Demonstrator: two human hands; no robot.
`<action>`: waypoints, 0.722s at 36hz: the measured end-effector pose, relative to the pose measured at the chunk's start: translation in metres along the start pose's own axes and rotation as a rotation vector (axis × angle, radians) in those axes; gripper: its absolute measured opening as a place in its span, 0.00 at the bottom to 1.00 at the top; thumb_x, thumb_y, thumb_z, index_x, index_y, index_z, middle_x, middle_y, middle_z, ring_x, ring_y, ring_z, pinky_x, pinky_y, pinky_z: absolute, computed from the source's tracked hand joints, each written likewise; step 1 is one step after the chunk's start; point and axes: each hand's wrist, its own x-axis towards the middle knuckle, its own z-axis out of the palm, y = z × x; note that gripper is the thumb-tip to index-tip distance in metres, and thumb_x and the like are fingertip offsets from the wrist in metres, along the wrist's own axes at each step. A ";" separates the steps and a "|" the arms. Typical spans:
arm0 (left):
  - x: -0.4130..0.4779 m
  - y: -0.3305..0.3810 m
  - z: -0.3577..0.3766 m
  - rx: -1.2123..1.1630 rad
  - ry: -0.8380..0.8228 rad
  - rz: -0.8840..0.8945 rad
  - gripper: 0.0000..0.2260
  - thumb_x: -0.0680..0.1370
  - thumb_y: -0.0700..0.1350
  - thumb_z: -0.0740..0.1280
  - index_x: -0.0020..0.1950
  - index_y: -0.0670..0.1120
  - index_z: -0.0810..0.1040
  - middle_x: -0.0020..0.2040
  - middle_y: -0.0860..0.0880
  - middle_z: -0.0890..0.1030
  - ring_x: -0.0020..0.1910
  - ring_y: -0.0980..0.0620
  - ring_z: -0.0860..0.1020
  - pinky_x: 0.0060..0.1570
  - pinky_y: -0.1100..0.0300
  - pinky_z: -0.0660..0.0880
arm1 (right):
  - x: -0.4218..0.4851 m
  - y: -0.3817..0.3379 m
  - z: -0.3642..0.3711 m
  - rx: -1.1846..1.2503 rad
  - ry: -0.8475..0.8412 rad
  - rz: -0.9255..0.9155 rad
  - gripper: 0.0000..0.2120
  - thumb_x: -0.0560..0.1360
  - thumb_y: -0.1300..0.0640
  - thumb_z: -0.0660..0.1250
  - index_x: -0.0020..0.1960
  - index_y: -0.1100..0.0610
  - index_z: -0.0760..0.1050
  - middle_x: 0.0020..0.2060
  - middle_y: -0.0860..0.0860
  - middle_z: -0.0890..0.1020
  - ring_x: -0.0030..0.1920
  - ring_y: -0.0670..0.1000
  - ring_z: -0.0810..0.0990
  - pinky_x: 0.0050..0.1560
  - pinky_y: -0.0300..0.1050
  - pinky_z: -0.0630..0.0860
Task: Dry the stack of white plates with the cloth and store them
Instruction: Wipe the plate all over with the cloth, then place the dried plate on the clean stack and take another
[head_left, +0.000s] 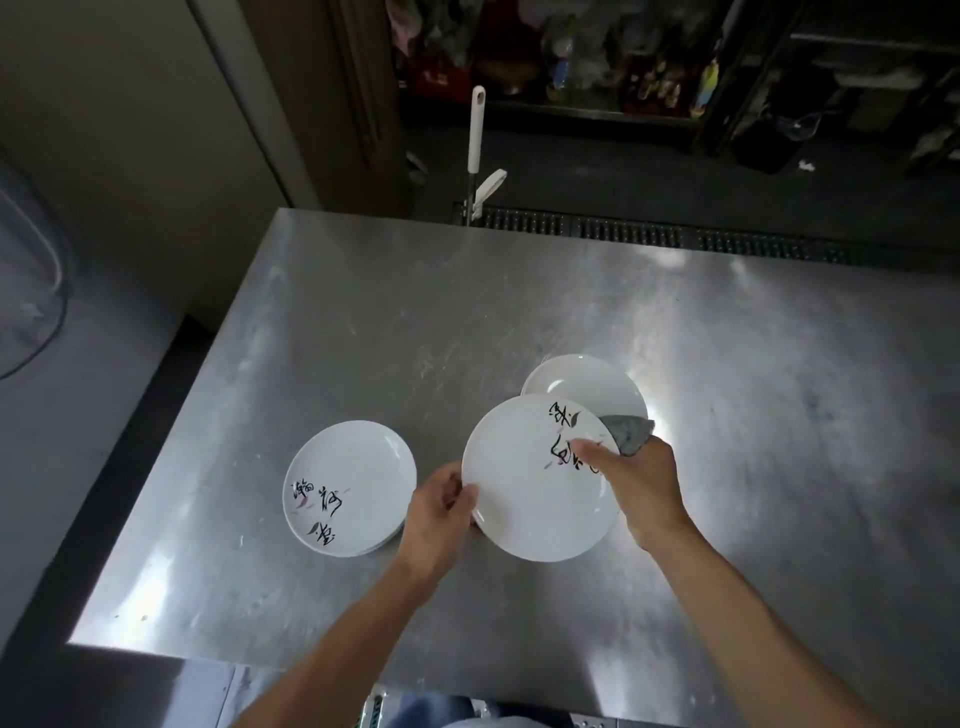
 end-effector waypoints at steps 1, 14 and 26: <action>0.001 0.002 0.004 -0.009 -0.005 -0.004 0.15 0.82 0.36 0.63 0.57 0.55 0.81 0.46 0.54 0.86 0.47 0.48 0.84 0.45 0.47 0.85 | 0.000 0.001 -0.002 -0.012 0.038 0.004 0.10 0.66 0.55 0.80 0.47 0.48 0.85 0.41 0.50 0.87 0.43 0.52 0.87 0.42 0.50 0.83; 0.042 0.015 0.067 -0.101 0.059 -0.075 0.18 0.80 0.33 0.60 0.52 0.53 0.83 0.50 0.46 0.87 0.53 0.43 0.84 0.50 0.43 0.84 | 0.001 0.032 -0.054 -0.042 0.243 0.071 0.06 0.69 0.58 0.79 0.43 0.55 0.83 0.39 0.52 0.87 0.44 0.53 0.86 0.48 0.55 0.84; 0.079 0.019 0.087 -0.003 0.096 -0.141 0.15 0.81 0.35 0.61 0.60 0.48 0.82 0.51 0.45 0.85 0.48 0.46 0.84 0.48 0.42 0.84 | -0.004 0.034 -0.071 0.057 0.238 0.052 0.03 0.72 0.58 0.77 0.45 0.55 0.84 0.41 0.51 0.87 0.45 0.53 0.86 0.48 0.56 0.83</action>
